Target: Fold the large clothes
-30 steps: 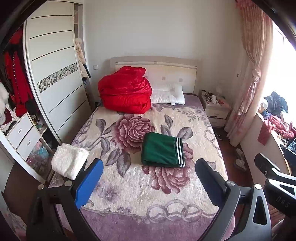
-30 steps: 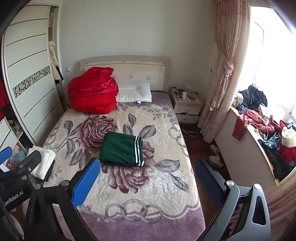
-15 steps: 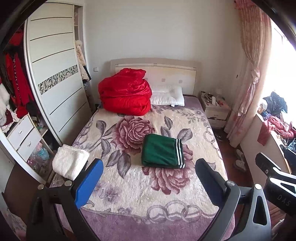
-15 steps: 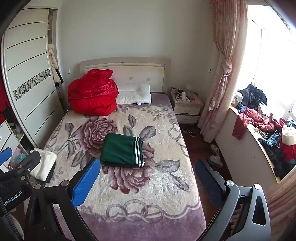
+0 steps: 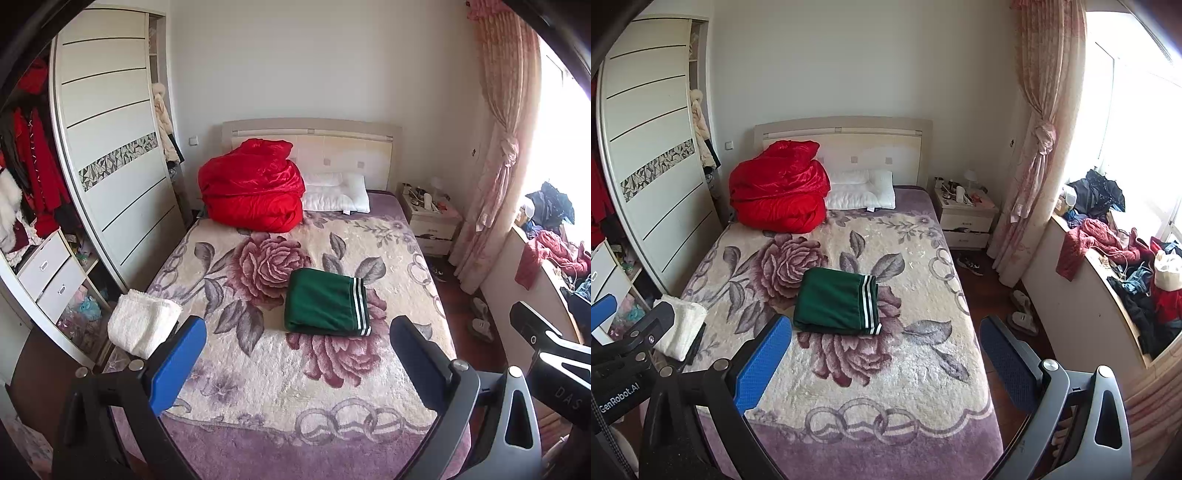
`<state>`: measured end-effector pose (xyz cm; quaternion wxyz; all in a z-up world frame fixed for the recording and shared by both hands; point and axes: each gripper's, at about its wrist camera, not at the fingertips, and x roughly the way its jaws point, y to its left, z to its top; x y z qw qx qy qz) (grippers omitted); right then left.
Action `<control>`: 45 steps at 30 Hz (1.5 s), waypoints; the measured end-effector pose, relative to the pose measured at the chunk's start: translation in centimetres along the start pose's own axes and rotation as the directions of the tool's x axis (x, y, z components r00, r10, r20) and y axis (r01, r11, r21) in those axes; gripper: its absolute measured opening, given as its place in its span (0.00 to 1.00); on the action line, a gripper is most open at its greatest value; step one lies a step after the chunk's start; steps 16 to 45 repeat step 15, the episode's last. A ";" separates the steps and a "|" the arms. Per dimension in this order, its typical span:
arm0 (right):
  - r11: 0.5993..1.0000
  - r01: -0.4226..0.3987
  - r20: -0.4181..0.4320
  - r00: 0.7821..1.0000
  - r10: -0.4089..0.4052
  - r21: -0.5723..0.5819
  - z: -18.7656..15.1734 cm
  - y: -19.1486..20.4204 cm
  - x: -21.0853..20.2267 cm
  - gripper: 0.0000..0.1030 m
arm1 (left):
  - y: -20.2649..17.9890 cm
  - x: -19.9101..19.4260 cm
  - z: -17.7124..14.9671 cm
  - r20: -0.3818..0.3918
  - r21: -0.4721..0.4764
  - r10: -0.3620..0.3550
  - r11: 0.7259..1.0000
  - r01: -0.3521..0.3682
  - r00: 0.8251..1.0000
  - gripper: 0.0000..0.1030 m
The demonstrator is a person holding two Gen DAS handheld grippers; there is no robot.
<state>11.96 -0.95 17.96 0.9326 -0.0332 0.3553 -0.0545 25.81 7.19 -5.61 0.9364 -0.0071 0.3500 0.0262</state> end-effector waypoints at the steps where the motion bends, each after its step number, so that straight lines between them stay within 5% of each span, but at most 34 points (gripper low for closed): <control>1: 1.000 -0.001 0.000 1.000 0.001 0.002 -0.1 0.0 0.0 1.00 | 0.0 -0.1 0.0 0.000 0.000 -0.001 1.000 0.001 1.000 0.99; 45: 1.000 0.003 0.002 1.000 -0.003 0.009 -0.8 0.0 -1.2 1.00 | 0.5 -1.0 -0.5 0.016 -0.001 0.014 1.000 -0.014 1.000 0.99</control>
